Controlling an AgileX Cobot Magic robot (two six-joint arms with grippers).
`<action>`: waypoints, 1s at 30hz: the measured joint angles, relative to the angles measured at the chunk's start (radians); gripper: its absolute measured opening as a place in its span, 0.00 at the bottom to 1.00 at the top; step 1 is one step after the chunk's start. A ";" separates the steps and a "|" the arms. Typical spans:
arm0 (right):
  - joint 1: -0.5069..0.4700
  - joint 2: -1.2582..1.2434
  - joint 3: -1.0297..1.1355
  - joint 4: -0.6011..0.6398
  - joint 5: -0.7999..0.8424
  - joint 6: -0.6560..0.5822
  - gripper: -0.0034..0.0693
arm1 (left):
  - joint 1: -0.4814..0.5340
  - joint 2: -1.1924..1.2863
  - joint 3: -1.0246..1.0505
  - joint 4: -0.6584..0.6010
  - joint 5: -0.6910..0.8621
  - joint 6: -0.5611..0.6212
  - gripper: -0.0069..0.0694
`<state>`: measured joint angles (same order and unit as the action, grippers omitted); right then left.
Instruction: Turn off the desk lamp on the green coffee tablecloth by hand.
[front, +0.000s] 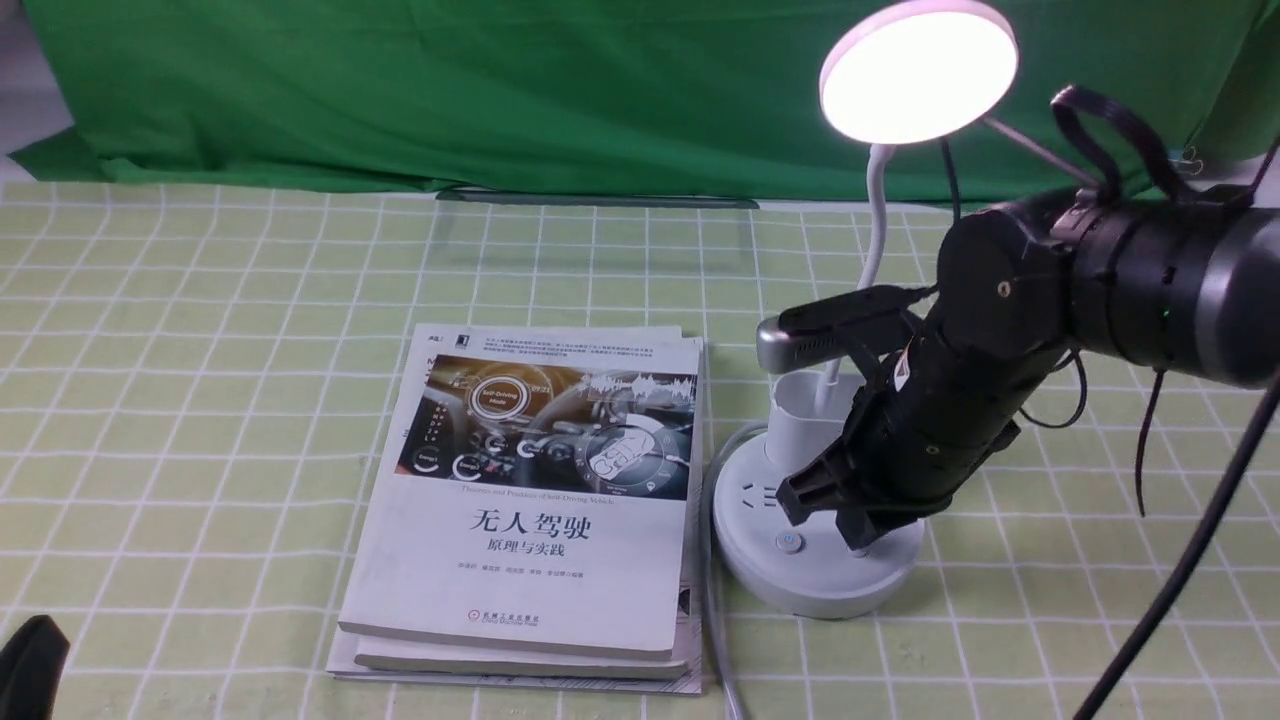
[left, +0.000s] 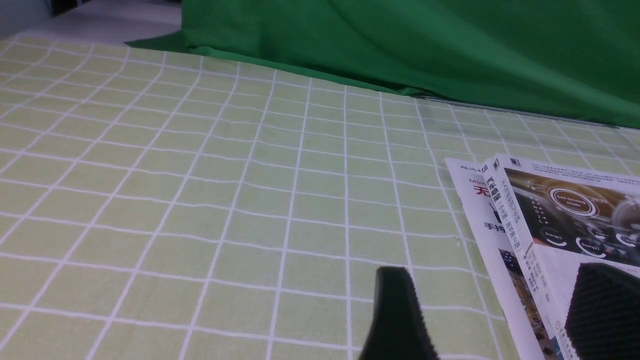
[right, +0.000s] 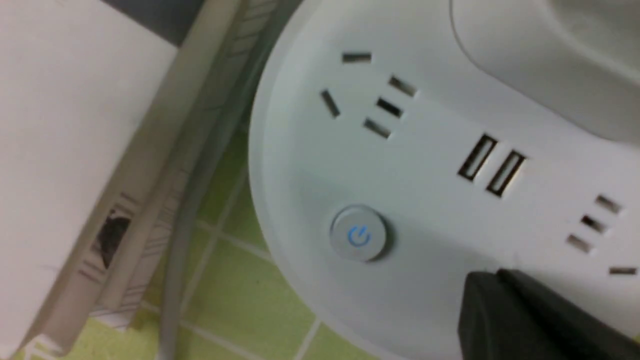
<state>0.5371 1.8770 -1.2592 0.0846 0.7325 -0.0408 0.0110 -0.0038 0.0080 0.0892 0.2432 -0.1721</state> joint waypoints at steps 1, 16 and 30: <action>0.000 0.003 0.000 0.001 0.001 0.000 0.11 | 0.000 0.000 0.000 0.000 0.000 0.000 0.63; 0.000 -0.113 0.030 -0.025 0.022 0.011 0.11 | 0.000 0.000 0.000 0.000 -0.001 0.000 0.63; 0.000 -0.671 0.454 -0.024 -0.019 0.041 0.12 | 0.000 0.000 0.000 0.000 -0.001 0.000 0.63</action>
<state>0.5371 1.2065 -0.8049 0.0611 0.7137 0.0000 0.0110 -0.0038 0.0080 0.0892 0.2425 -0.1721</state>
